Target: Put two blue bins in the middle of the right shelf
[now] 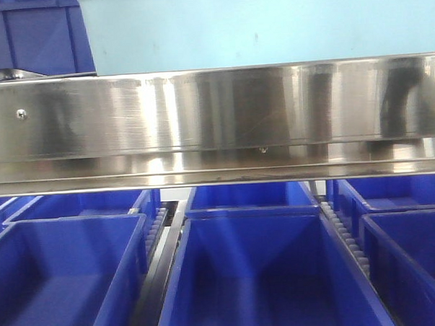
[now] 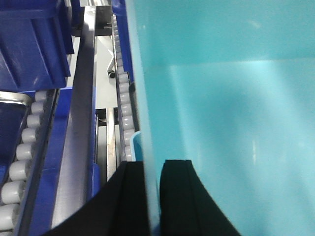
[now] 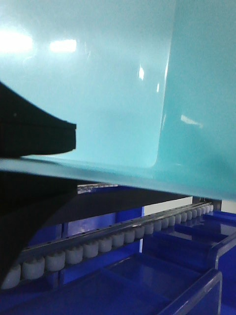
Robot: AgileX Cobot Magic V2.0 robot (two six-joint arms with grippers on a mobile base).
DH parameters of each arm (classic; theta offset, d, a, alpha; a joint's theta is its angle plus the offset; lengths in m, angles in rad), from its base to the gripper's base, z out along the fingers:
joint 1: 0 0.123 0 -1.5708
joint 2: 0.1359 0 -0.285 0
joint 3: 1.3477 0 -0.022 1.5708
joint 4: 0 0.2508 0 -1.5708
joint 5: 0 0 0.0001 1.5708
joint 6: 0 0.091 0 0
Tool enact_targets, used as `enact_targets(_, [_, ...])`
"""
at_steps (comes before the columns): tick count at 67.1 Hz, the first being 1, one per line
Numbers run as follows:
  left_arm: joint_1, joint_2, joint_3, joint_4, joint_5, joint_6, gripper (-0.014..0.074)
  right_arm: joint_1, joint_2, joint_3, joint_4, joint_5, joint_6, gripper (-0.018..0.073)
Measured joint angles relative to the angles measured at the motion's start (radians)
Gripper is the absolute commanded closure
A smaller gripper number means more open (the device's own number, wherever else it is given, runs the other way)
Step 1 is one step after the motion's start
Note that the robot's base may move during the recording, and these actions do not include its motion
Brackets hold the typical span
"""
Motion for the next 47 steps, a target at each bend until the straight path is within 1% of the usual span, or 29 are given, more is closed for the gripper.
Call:
enact_targets(24, [0.006, -0.002, 0.150, 0.002, -0.129, -0.025, 0.0707, -0.048, 0.000, 0.154, -0.009, -0.175, 0.024, 0.0724])
enact_targets(41, [0.006, -0.004, 0.166, 0.002, -0.149, -0.030, 0.0707, -0.055, 0.000, 0.162, -0.009, -0.195, 0.025, 0.0724])
enact_targets(45, [0.006, -0.004, 0.166, 0.002, -0.149, -0.030, 0.0685, -0.055, 0.000, 0.162, -0.009, -0.195, 0.027, 0.0710])
enact_targets(47, [0.006, -0.004, 0.166, 0.002, -0.149, -0.030, 0.0645, -0.055, 0.000, 0.162, -0.009, -0.195, 0.027, 0.0662])
